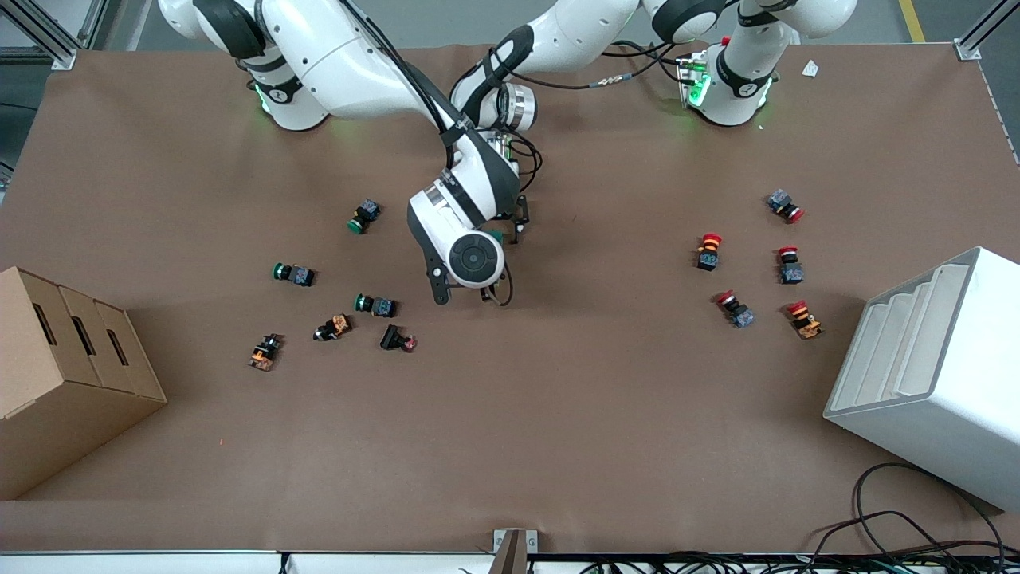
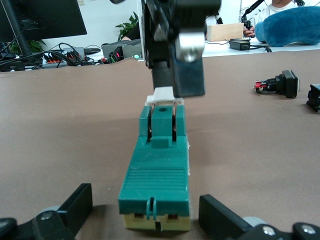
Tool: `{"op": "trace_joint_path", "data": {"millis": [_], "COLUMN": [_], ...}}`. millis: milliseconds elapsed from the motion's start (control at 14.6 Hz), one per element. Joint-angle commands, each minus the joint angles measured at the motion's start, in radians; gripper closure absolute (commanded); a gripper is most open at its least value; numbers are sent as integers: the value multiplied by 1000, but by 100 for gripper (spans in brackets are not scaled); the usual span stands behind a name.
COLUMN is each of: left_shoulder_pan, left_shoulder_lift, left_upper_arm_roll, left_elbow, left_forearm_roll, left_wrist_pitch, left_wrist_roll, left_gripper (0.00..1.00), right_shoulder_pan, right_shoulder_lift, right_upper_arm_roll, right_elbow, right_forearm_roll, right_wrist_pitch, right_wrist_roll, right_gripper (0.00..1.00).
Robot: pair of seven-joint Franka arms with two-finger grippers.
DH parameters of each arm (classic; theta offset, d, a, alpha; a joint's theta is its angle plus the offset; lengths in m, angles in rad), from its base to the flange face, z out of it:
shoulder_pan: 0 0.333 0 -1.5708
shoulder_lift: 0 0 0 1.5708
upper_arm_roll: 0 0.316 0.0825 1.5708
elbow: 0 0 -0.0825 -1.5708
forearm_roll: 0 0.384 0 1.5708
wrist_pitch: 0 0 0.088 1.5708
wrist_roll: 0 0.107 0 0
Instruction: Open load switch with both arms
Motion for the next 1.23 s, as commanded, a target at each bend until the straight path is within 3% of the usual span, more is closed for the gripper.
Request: {"op": "trace_joint_path", "data": {"millis": [0,1164], "left_shoulder_pan": [-7,-4], "left_shoulder_lift": [32,26], "left_upper_arm_roll": [11,42], "left_elbow": [56,56], "left_forearm_roll": [17,31], "left_wrist_pitch": [17,20], "left_wrist_roll": [15,-17], "left_gripper": [1,0], "right_shoulder_pan": [-3,8], "right_shoulder_lift": [-6,-12], "right_upper_arm_roll": [2,60], "right_elbow": [42,47], "right_forearm_roll": [18,7], "right_wrist_pitch": [-73,-244], "right_wrist_roll": [10,-33], "right_gripper": [0,0]}}
